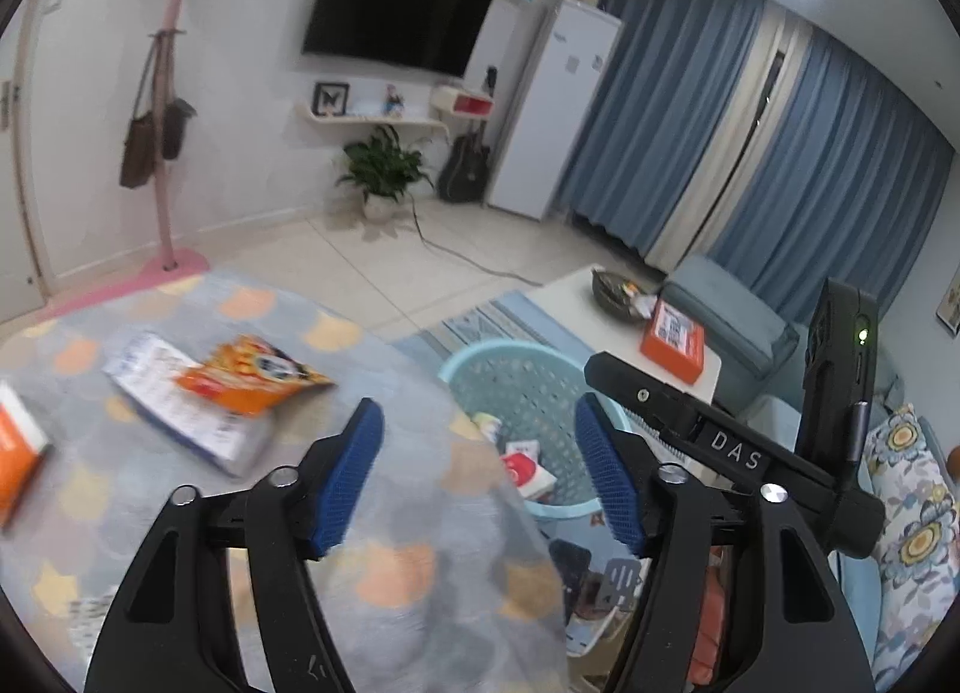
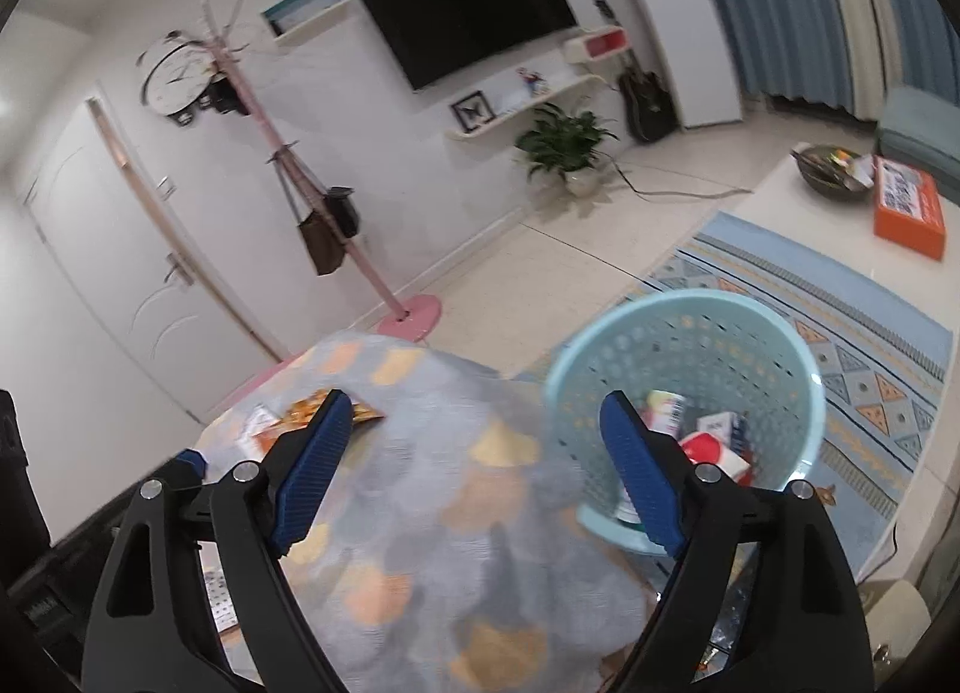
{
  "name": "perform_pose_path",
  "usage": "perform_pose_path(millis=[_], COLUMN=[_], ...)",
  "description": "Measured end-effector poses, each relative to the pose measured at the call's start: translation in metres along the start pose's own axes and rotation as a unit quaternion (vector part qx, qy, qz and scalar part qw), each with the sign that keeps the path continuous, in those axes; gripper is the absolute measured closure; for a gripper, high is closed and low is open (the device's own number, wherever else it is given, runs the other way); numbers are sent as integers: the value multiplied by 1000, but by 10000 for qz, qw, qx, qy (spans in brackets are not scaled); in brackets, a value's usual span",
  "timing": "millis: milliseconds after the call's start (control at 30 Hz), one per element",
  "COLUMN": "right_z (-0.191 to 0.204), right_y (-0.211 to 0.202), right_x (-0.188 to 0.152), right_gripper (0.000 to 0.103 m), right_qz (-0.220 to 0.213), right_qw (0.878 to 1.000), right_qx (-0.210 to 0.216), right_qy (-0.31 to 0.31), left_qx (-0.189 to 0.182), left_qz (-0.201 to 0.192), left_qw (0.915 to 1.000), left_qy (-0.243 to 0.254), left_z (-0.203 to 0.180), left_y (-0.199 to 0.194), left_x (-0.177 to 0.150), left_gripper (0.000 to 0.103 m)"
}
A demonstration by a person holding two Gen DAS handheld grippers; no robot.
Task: Collect trash
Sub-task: 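Move the left gripper to the orange soy-milk cup while the right gripper approaches the white milk carton, then grasp the orange soy-milk cup with the left gripper while the right gripper grasps the white milk carton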
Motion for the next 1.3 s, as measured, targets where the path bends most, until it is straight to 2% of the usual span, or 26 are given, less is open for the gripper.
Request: perform_pose_path(millis=[67,167,267,400,533,633,767,833,967,1300], right_z=[19,46,70,97,118,137,158,167,177,184], right_y=[-3,-4,-3,4,16,27,45,55,78,108], right_x=[-3,-9,-17,-25,-31,-37,-47,-53,-66,-76], right_gripper=[22,21,21,21,21,21,21,21,21,21], right_qz=[-21,-33,-53,-72,-42,0,79,134,332,513], right_qw=[9999,9993,9975,9937,9901,9858,9791,9751,9686,9576], right_qx=[89,165,127,14,-15,-38,-99,-118,-207,-282], right_qy=[-132,-346,-697,-1120,-1403,-1681,-2032,-2211,-2456,-2823], left_qx=[90,262,548,1106,1639,2032,2424,2480,2374,2293], left_qz=[-150,-307,-523,-786,-776,-617,-419,-297,-135,110], left_qw=[9998,9991,9970,9902,9812,9726,9624,9606,9629,9663], left_qy=[-47,-96,-143,-335,-655,-949,-1151,-1219,-1274,-1167], left_z=[12,35,64,123,188,243,295,313,333,339], left_y=[-17,-44,-73,-116,-141,-154,-157,-155,-146,-124], left_x=[4,9,13,13,5,-8,-22,-28,-35,-46], left_gripper=[23,22,16,13,13,13,13,13,13,13])
Point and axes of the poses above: each gripper's, at about its wrist camera, not at the fingertips, and y roughly the way its jaws point, z to its left, x to its top, the point moved 10 cm from there along y, roughly the way its jaws point, and after that the axes turned 7 degrees about -x, right-handed, at the moved point
